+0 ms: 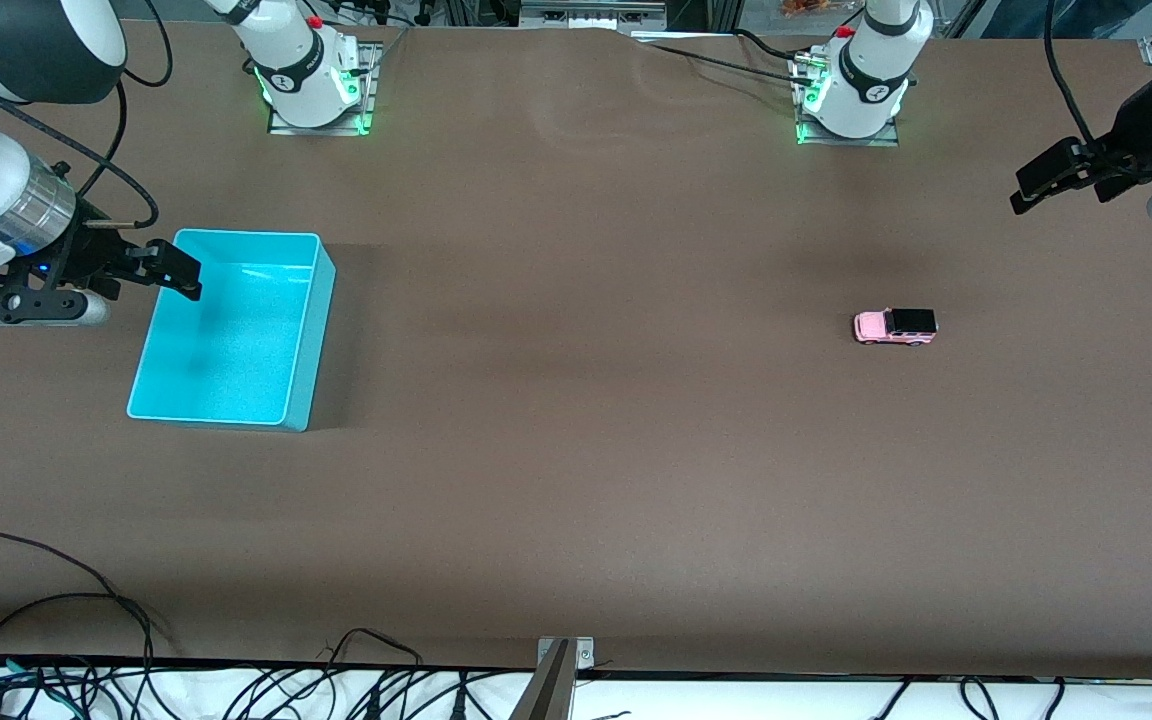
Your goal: Wind and store pink jeep toy
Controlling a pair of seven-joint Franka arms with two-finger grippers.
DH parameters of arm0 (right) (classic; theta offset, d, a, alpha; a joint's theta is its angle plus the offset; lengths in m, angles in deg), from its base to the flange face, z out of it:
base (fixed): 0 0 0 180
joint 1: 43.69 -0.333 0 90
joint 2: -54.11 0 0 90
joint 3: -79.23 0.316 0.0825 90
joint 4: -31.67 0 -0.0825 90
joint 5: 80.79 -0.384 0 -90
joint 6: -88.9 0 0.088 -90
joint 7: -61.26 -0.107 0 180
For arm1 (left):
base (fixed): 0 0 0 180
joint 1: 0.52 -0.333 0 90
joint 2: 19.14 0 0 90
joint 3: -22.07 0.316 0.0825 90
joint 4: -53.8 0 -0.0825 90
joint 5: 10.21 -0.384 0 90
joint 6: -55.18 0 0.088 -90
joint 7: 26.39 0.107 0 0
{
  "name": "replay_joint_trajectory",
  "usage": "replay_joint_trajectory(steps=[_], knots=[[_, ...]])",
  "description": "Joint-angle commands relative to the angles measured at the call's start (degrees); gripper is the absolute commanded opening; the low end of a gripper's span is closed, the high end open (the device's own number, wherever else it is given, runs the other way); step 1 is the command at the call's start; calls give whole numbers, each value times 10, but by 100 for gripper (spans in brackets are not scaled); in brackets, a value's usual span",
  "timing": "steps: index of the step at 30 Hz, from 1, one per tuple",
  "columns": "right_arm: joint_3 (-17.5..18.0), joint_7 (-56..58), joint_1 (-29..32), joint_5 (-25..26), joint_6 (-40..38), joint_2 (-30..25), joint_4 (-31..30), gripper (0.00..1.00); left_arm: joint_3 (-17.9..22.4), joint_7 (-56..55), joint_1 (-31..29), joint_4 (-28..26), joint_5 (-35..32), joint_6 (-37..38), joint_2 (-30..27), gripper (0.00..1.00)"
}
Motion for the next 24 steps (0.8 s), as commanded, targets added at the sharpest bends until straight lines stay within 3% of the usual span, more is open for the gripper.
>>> replay_joint_trajectory(steps=[1,24], knots=[[3,-1,2,8,-4,4,11,100,-2,14,-6,8,12,9,2,100],[4,0,-5,10,-5,3,10,100,-1,14,-7,7,12,9,2,100]])
